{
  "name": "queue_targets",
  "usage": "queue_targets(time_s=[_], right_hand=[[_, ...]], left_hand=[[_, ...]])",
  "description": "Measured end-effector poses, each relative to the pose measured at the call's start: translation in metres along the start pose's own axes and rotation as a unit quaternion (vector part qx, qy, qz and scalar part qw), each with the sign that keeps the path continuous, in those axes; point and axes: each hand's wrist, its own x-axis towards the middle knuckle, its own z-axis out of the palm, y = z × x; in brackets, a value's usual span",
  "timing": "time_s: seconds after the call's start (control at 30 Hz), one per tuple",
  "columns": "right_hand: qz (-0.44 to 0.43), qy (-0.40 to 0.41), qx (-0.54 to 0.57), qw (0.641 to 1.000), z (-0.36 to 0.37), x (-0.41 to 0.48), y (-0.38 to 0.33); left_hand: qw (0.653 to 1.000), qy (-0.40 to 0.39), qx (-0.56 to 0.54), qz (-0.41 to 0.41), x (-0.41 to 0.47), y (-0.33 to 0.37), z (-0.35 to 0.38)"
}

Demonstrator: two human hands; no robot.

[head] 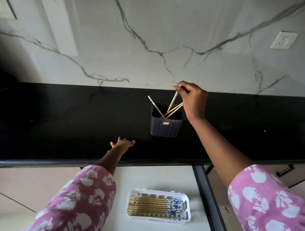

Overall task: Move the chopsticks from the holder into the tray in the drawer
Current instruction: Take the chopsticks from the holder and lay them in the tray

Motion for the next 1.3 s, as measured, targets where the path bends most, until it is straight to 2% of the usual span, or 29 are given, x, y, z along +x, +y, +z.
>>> queue_targets(time_s=[0.07, 0.13, 0.27, 0.37, 0.5, 0.6, 0.67, 0.77, 0.87, 0.97, 1.03, 1.1, 1.2, 1.23, 1.3], right_hand=[[0.109, 0.057, 0.093, 0.988, -0.012, 0.001, -0.006], [0.213, 0.120, 0.205, 0.948, -0.021, 0.000, -0.011], [0.343, 0.241, 0.350, 0.837, -0.033, -0.014, -0.014], [0.429, 0.287, 0.429, 0.742, -0.038, -0.033, -0.018], [0.550, 0.315, 0.496, 0.593, -0.043, -0.064, -0.019], [0.620, 0.294, 0.550, 0.475, -0.041, -0.093, -0.017], [0.637, 0.279, 0.577, 0.427, -0.037, -0.108, -0.016], [0.655, 0.238, 0.597, 0.397, -0.032, -0.126, -0.018], [0.681, 0.184, 0.585, 0.401, -0.024, -0.142, -0.015], [0.695, 0.128, 0.544, 0.452, -0.012, -0.156, -0.006], [0.705, 0.061, 0.472, 0.526, -0.006, -0.163, -0.001], [0.679, -0.039, 0.366, 0.635, -0.001, -0.172, 0.005], [0.532, -0.177, 0.149, 0.815, 0.002, -0.174, 0.006], [0.476, -0.212, 0.065, 0.851, 0.001, -0.173, 0.006], [0.400, -0.238, -0.003, 0.885, -0.001, -0.166, 0.003]], left_hand=[[0.979, 0.003, -0.204, 0.003, -0.008, 0.022, -0.006], [0.948, 0.017, -0.316, 0.029, -0.016, 0.042, -0.011], [0.899, 0.046, -0.412, 0.145, -0.036, 0.079, -0.024], [0.846, 0.045, -0.476, 0.235, -0.058, 0.102, -0.033], [0.776, 0.050, -0.536, 0.329, -0.081, 0.120, -0.040], [0.758, 0.051, -0.531, 0.376, -0.091, 0.122, -0.039], [0.763, 0.053, -0.501, 0.405, -0.097, 0.122, -0.036], [0.762, 0.045, -0.474, 0.439, -0.105, 0.122, -0.032], [0.765, 0.040, -0.446, 0.462, -0.110, 0.122, -0.032], [0.777, 0.034, -0.411, 0.476, -0.115, 0.120, -0.030], [0.785, 0.036, -0.392, 0.479, -0.115, 0.117, -0.027], [0.796, 0.042, -0.370, 0.477, -0.112, 0.113, -0.026], [0.808, 0.054, -0.344, 0.475, -0.106, 0.107, -0.024], [0.812, 0.061, -0.333, 0.474, -0.105, 0.106, -0.024], [0.823, 0.068, -0.307, 0.473, -0.102, 0.103, -0.022]])
